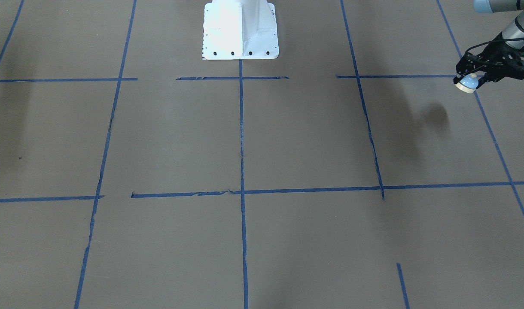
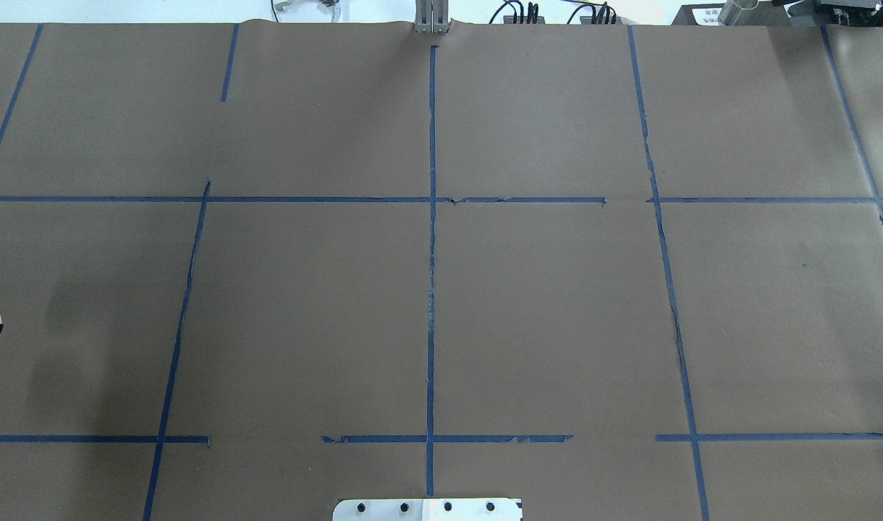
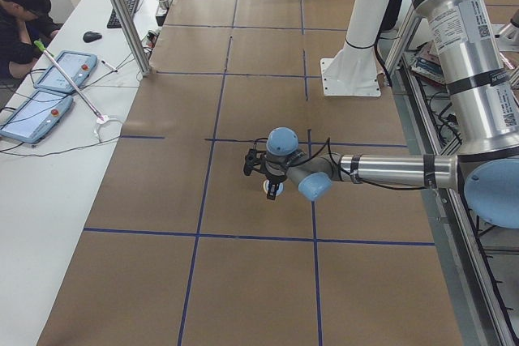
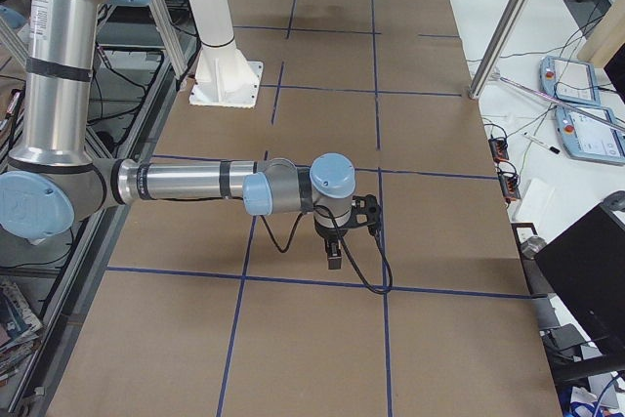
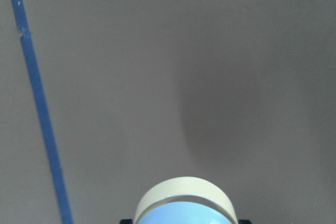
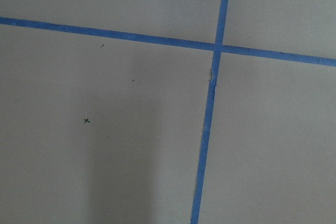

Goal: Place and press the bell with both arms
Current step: 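Carry the bell with the left gripper toward the centre grid crossing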

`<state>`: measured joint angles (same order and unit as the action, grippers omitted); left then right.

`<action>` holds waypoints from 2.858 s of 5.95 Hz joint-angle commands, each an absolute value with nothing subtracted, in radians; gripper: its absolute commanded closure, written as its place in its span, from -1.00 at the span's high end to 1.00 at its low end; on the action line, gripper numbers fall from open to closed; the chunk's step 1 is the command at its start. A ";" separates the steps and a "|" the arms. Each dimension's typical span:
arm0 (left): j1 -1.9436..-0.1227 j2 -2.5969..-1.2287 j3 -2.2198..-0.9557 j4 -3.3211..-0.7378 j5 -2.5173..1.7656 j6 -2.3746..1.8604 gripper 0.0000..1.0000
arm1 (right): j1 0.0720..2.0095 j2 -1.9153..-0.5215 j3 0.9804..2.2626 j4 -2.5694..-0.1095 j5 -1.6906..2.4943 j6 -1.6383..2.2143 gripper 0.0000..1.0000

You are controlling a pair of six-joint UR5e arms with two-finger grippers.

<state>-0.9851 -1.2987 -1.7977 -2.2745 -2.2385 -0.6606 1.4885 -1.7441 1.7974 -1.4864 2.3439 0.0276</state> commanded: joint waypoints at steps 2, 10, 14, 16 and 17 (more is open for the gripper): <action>-0.976 -1.703 -1.796 -1.821 -2.240 -0.673 -1.00 | 1.488 -1.743 1.793 -1.486 2.344 0.028 1.00; -0.666 -2.669 -0.981 -1.732 -2.066 -1.098 -1.00 | 1.488 -1.736 1.772 -1.486 2.345 0.029 1.00; -0.646 -2.706 -0.908 -1.784 -2.065 -1.098 -0.99 | 1.488 -1.736 1.772 -1.486 2.345 0.029 1.00; -0.644 -2.706 -0.907 -1.784 -2.065 -1.098 -0.35 | 1.488 -1.736 1.772 -1.486 2.345 0.029 1.00; -0.640 -2.704 -0.907 -1.783 -2.065 -1.098 0.07 | 1.488 -1.736 1.772 -1.486 2.345 0.029 1.00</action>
